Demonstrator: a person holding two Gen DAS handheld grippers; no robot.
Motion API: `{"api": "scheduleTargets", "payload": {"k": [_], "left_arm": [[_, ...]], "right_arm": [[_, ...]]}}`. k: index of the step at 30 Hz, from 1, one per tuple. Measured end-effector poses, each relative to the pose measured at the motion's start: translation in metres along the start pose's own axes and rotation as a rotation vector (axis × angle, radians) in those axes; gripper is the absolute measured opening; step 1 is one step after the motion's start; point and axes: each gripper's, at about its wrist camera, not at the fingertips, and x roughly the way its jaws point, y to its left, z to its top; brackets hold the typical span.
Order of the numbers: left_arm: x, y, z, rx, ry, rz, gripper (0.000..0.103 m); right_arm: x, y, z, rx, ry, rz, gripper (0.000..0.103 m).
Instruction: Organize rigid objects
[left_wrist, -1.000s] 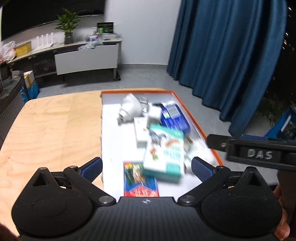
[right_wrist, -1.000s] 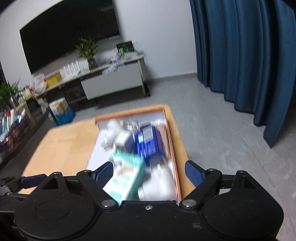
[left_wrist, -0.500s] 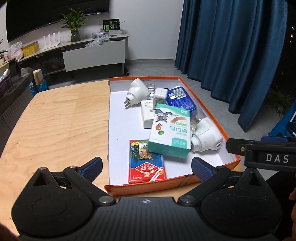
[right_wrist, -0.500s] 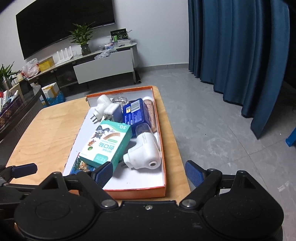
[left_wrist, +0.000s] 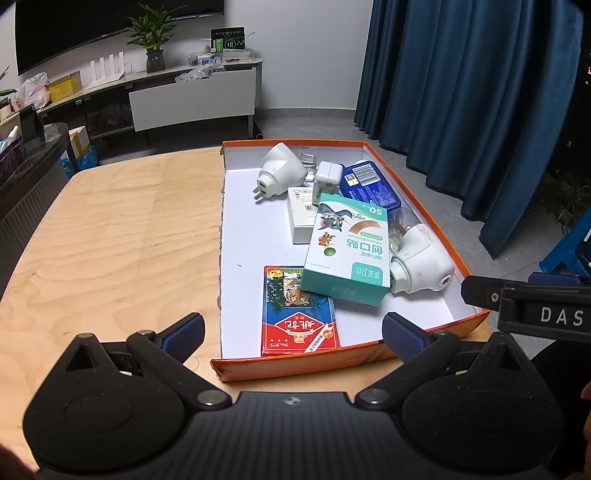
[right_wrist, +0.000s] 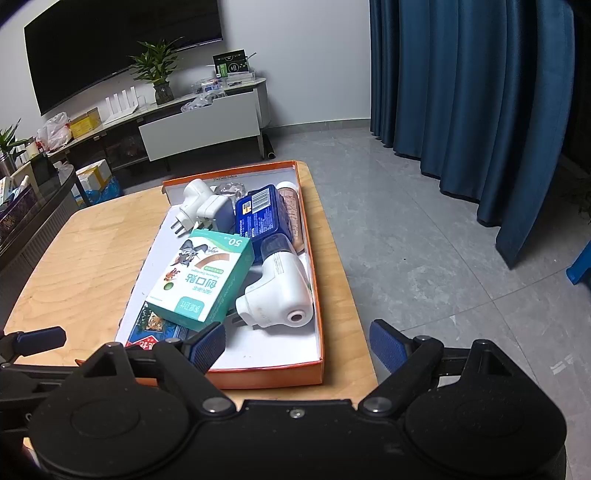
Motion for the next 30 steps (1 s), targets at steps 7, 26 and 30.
{"api": "scheduleTargets", "payload": {"k": [7,26,30], "left_arm": [[0.0016,0.0029,0.0012,-0.015,0.012,0.0,0.103],[-0.0001,0.001,0.0016,-0.006,0.006,-0.005,0.103],[-0.0009,-0.001,0.002,-0.001,0.003,-0.006,0.103]], "right_arm": [[0.0011,0.0003,-0.0005,-0.001,0.001,0.002,0.1],[-0.0006,0.0067,0.0006,-0.015,-0.009,0.011,0.1],[-0.0009,0.0071,0.0009,-0.018,-0.011,0.013,0.1]]}}
